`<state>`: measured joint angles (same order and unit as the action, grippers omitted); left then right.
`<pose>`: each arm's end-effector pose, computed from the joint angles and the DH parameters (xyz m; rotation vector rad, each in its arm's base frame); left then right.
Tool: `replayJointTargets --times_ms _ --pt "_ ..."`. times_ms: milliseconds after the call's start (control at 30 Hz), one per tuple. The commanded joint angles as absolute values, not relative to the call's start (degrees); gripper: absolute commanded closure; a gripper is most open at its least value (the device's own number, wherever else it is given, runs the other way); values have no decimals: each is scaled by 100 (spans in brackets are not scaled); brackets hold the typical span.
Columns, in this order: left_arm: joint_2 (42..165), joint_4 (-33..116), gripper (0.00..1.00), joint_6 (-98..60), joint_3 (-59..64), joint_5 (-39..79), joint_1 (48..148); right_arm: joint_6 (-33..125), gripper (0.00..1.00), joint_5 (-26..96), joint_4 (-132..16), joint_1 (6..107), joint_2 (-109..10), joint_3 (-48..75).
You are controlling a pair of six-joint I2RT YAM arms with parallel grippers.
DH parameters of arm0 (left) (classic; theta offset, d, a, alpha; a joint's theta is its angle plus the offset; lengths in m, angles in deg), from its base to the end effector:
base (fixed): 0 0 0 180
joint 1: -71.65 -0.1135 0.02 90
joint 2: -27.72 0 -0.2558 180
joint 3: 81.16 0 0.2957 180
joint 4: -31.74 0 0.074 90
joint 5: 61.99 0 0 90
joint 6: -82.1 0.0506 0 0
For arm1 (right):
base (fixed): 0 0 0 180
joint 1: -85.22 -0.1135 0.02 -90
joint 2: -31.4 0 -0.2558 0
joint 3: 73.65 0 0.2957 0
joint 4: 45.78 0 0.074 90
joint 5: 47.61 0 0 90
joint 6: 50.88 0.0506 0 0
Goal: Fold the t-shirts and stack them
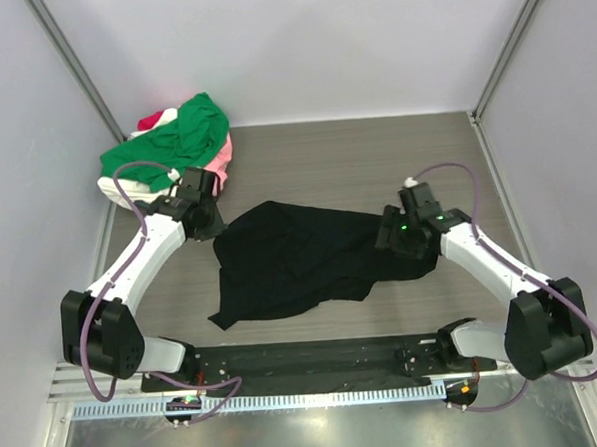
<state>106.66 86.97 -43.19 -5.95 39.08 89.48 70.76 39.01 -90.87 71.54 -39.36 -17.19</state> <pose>0.3169 -0.0917 0.2394 -0.4587 2.5314 -0.0964 0.2768 0.0705 0.1748 0.3924 2.6198 0.3514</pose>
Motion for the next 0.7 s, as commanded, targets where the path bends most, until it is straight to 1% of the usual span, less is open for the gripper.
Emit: replayJointTargets --times_ms 0,67,100,167,200,333,400,433,567,667 --pt "10497 8695 100 -4051 -328 3935 8879 7374 34 4027 -8798 5803 -4082 -1159" --pt "10524 8879 100 -3938 -91 3935 8835 7654 34 4212 -8798 5351 -4346 -879" --pt "10550 8923 100 -3867 -11 3987 8827 7734 34 4413 -8764 4949 -4609 -808" --pt "10585 9064 100 -3683 182 4127 8809 7910 34 4502 -8614 4604 -4935 -545" --pt "10620 9099 100 -3639 218 4241 8792 7937 34 4590 -8570 4297 -5102 -430" --pt "10568 9048 100 -3550 60 4383 8677 7981 34 4740 -8596 3690 -6217 317" --pt "10454 8907 100 -3568 -212 4427 8677 7990 34 4714 -8605 3548 -6553 712" --pt "10427 8923 100 -3576 -248 4462 8668 7981 34 4714 -8648 3434 -6859 835" --pt "10243 8932 100 -3559 -301 4742 8651 7955 34 4705 -8702 3240 -7405 1406" --pt "10216 8915 100 -3568 -345 4656 8616 7955 34 4801 -8798 3161 -7783 1688"
